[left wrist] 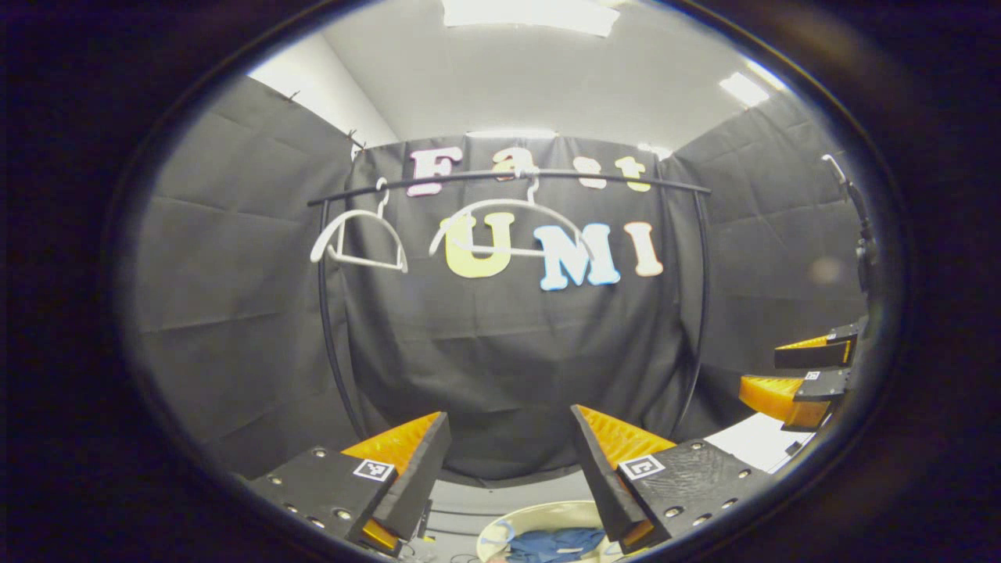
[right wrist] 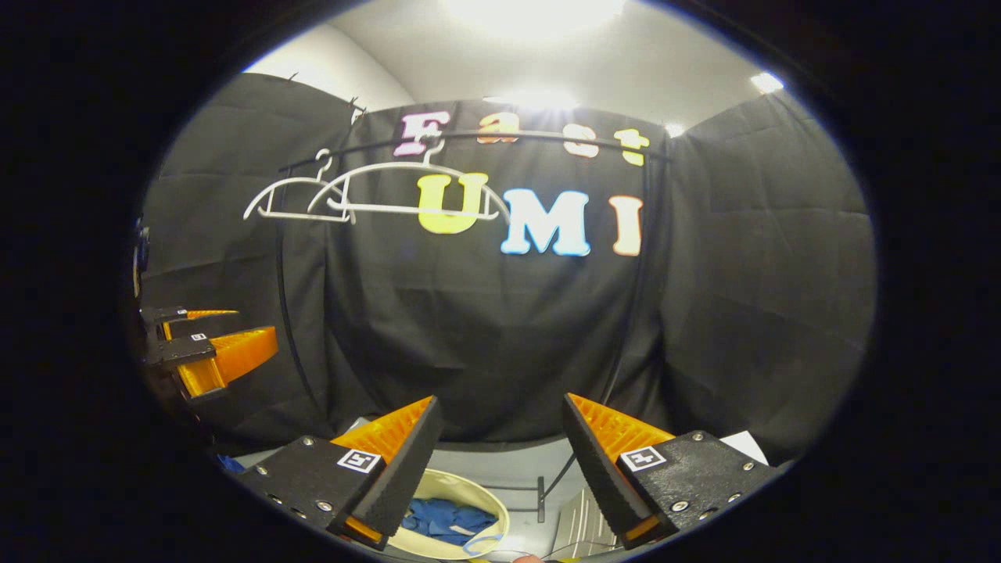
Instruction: Grasp the clothes on the hanger with both hands and then place them into the laundry hamper below.
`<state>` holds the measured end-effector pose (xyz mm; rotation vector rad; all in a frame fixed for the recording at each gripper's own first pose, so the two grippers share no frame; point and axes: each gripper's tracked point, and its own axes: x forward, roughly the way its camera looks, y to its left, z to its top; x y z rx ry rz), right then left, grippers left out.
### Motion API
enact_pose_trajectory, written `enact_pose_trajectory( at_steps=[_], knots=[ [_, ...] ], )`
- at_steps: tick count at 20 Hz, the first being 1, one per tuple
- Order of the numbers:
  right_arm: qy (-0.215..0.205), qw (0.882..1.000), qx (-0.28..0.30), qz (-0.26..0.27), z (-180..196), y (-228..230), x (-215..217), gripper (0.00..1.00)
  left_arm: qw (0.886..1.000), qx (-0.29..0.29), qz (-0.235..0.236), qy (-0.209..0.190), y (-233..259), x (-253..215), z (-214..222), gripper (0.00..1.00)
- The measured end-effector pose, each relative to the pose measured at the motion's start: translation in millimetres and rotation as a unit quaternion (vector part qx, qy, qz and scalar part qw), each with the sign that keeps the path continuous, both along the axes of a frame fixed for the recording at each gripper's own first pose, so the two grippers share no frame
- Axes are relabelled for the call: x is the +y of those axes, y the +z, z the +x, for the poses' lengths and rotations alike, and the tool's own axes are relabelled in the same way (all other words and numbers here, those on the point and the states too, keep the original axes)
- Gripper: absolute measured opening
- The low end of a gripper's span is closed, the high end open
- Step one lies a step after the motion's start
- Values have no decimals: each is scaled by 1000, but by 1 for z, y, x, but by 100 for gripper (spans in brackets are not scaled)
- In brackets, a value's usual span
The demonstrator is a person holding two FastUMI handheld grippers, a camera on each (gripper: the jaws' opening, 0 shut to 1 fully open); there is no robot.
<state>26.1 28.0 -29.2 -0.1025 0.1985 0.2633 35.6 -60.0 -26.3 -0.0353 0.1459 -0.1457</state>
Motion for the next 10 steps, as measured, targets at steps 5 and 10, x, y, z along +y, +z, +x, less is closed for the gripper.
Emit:
enact_pose_trajectory(
  at_steps=[5, 10],
  knots=[
    [-18, 998, -56, 31, -23, 59, -39, 95, 998, -56, -9, 20, 63, -13, -30, 94],
    [-28, 994, -96, 50, -49, 87, -73, 95, 996, -78, -1, 31, 94, -16, -66, 94]
  ],
)
